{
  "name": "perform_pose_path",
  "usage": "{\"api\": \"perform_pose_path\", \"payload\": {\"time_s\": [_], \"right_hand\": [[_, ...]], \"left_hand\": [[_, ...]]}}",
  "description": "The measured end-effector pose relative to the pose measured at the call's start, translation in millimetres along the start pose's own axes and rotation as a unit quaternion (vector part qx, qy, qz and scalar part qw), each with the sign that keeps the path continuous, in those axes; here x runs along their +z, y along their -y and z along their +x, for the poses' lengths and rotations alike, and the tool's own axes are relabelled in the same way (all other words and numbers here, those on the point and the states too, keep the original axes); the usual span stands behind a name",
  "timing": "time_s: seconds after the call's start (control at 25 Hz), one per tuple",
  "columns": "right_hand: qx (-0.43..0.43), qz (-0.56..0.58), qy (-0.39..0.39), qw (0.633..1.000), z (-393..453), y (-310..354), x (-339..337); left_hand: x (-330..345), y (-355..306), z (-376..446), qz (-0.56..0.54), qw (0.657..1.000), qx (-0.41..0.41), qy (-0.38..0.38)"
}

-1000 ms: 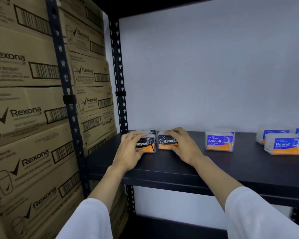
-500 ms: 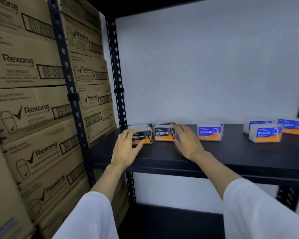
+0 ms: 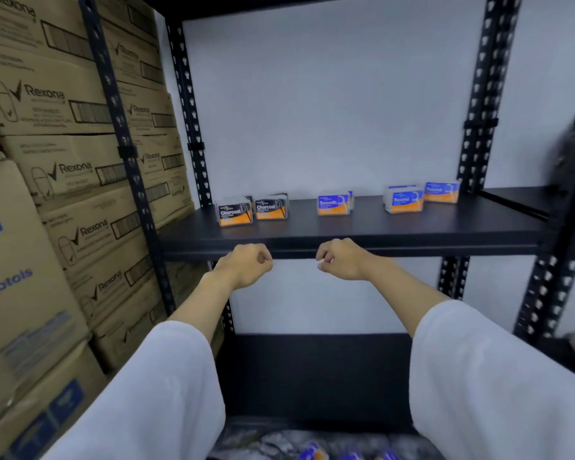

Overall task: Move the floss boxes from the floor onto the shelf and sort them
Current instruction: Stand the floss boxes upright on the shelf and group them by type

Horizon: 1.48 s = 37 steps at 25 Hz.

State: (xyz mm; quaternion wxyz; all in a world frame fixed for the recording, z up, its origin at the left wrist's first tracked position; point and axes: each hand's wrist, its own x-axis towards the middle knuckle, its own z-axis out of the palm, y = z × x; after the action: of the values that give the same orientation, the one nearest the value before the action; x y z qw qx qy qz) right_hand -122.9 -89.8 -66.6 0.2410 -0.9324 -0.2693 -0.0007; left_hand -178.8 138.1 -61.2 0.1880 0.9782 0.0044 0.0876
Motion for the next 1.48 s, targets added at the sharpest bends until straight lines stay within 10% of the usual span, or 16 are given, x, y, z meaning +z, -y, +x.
{"api": "perform_pose_path", "payload": {"time_s": [0.8, 1.48], "right_hand": [[0.198, -0.003, 0.255, 0.946, -90, -202, 226], [0.189, 0.012, 0.35, 0.917, -70, -289, 481]], "left_hand": [[318, 46, -35, -0.049, 0.933, -0.092, 0.343], [507, 146, -79, -0.122, 0.928, -0.168, 0.311]]}}
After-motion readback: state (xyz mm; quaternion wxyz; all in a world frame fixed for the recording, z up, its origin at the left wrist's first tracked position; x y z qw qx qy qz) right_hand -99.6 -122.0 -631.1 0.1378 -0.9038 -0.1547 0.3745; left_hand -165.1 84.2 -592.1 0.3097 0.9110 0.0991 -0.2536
